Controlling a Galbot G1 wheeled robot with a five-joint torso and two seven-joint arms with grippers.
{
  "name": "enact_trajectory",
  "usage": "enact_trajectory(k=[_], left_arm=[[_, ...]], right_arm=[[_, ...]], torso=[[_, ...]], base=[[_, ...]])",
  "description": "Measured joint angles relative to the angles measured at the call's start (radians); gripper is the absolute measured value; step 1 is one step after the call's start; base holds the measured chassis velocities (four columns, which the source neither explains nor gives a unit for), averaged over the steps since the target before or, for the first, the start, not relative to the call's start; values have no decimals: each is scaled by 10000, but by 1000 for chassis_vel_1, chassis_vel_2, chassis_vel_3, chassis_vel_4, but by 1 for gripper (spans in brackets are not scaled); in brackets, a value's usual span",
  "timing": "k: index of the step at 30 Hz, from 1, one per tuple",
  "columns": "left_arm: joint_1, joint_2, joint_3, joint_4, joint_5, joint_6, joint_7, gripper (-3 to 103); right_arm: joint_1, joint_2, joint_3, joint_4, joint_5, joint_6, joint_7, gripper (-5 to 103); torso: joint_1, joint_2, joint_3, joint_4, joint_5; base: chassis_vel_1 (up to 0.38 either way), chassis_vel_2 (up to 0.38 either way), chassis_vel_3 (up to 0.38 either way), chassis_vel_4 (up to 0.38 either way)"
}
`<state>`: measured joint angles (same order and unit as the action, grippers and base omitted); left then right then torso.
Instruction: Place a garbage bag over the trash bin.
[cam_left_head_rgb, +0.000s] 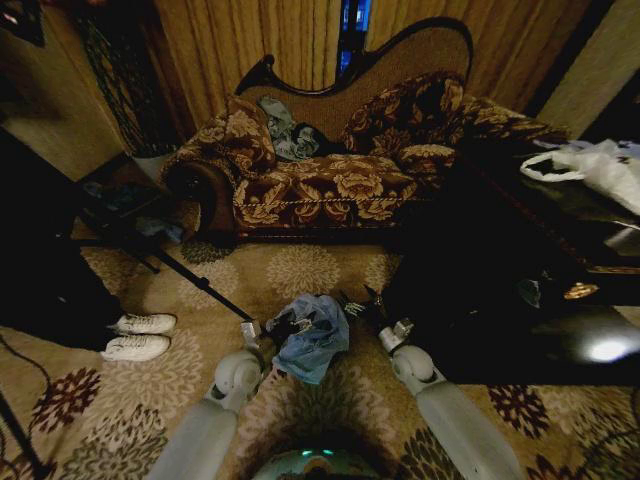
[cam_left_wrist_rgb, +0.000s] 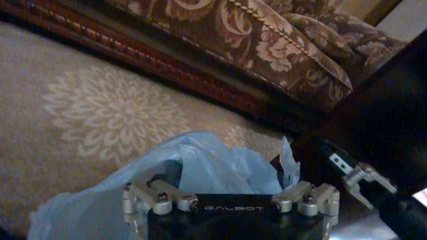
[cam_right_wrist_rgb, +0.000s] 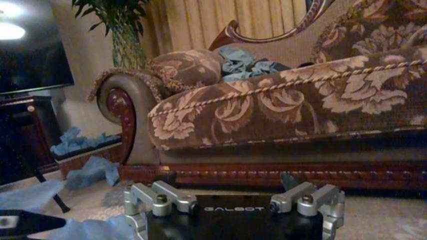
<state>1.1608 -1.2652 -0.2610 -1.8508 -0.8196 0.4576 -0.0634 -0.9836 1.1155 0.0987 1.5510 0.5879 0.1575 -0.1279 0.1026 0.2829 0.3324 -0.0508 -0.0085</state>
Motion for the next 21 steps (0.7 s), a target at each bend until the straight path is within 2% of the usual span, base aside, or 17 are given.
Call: enact_trajectory(k=[5, 7, 9, 11, 12, 14, 16, 21], left_arm=[[-317, -182, 20, 455, -347, 27, 60, 101], [-375, -222, 26, 553, -396, 32, 90, 97], [-416, -296, 45, 636, -464, 46, 115, 93], [-439, -364, 66, 710, -484, 43, 147, 85], [-439, -364, 66, 710, -484, 43, 147, 85], [-463, -417, 69, 774, -488, 39, 159, 77], [-482, -441, 68, 809, -494, 30, 166, 77], [-533, -476, 16, 882, -520, -3, 196, 61]], right_arm=[[-5, -38, -37, 187, 172, -41, -24, 100], [-6, -38, -46, 222, 220, -53, -29, 100], [-2, -40, -74, 254, 290, -60, -35, 100], [27, -43, -96, 259, 311, -62, -70, 100], [27, -43, -96, 259, 311, -62, -70, 100], [52, -42, -124, 279, 342, -65, -74, 100], [68, -41, -139, 281, 354, -71, -75, 100], [112, -37, -157, 282, 357, -72, -73, 100]], torso=[[0, 0, 0, 0, -1], [0, 0, 0, 0, 1], [0, 0, 0, 0, 0], [0, 0, 0, 0, 0], [0, 0, 0, 0, 0], [0, 0, 0, 0, 0], [0, 0, 0, 0, 0], [0, 0, -1, -1, 0]], base=[[0, 0, 0, 0], [0, 0, 0, 0], [0, 0, 0, 0], [0, 0, 0, 0], [0, 0, 0, 0], [0, 0, 0, 0], [0, 0, 0, 0], [0, 0, 0, 0]])
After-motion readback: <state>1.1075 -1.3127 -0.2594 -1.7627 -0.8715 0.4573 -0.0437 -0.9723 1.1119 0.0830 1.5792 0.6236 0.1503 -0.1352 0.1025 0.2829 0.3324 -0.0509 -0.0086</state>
